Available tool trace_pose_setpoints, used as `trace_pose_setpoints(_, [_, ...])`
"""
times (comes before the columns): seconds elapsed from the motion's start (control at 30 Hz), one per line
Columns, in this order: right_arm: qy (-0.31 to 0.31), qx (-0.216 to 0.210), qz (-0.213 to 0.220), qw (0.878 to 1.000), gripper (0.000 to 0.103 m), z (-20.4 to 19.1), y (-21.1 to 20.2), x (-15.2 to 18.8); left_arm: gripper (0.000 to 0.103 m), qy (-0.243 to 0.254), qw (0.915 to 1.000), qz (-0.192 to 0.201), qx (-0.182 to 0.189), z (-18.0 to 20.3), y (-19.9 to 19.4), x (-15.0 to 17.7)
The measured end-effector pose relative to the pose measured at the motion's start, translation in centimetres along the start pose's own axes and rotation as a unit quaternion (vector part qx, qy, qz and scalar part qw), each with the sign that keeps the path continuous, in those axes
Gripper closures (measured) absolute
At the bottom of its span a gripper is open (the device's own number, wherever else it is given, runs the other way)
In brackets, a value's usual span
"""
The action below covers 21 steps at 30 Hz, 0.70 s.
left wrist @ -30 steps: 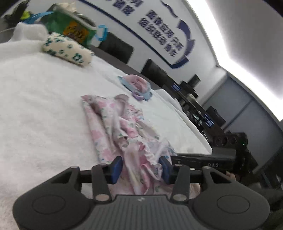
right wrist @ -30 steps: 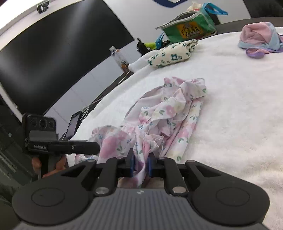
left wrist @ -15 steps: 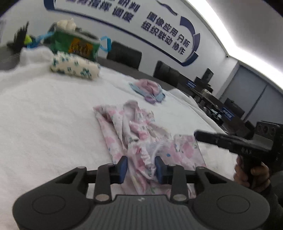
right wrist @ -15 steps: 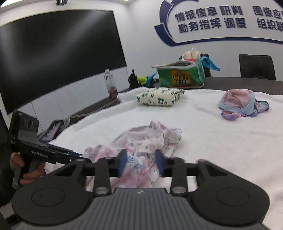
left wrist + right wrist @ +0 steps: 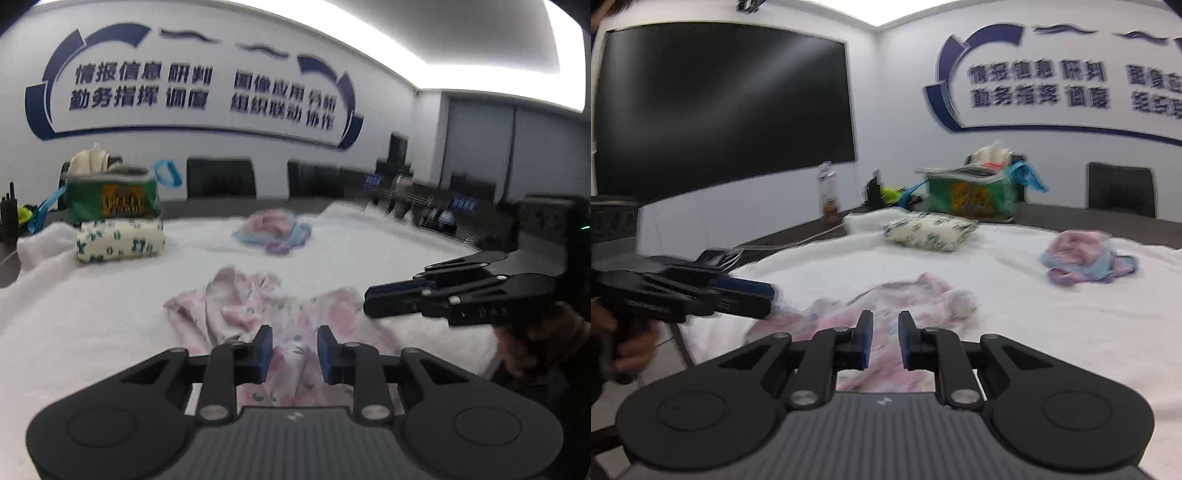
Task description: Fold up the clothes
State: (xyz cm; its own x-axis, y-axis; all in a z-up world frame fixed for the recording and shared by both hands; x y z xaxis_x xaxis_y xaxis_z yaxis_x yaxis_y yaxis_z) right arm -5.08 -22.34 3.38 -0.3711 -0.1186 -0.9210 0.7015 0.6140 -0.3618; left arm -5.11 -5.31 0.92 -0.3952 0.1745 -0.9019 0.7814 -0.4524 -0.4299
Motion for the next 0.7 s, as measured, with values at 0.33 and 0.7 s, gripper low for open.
trace_pose_setpoints(0.33, [0.005, -0.01, -0.09, 0.996, 0.087, 0.6, 5.3, 2.6, 0.08, -0.074, 0.9935, -0.085, -0.013, -3.8, 4.2, 3.2])
trace_pose_setpoints(0.7, [-0.32, -0.141, -0.141, 0.926, 0.059, -6.3, 2.3, 4.2, 0.076, -0.152, 0.9803, -0.121, 0.035, -5.1, 5.0, 2.8])
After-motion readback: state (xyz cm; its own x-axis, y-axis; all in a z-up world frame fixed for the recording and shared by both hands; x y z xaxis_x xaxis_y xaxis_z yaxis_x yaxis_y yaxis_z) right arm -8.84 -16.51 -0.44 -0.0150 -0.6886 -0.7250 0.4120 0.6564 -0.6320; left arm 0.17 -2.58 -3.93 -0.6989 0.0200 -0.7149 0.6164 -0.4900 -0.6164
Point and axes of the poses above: each gripper's, at about its wrist camera, not at the fingertips, and y roughly the way its jaws point, z to its right, x to its underside, the point moved 8 cm from there along y, roughly the way its jaws point, and after that the axes turned 6 degrees about -x, right-handed, at the moved point
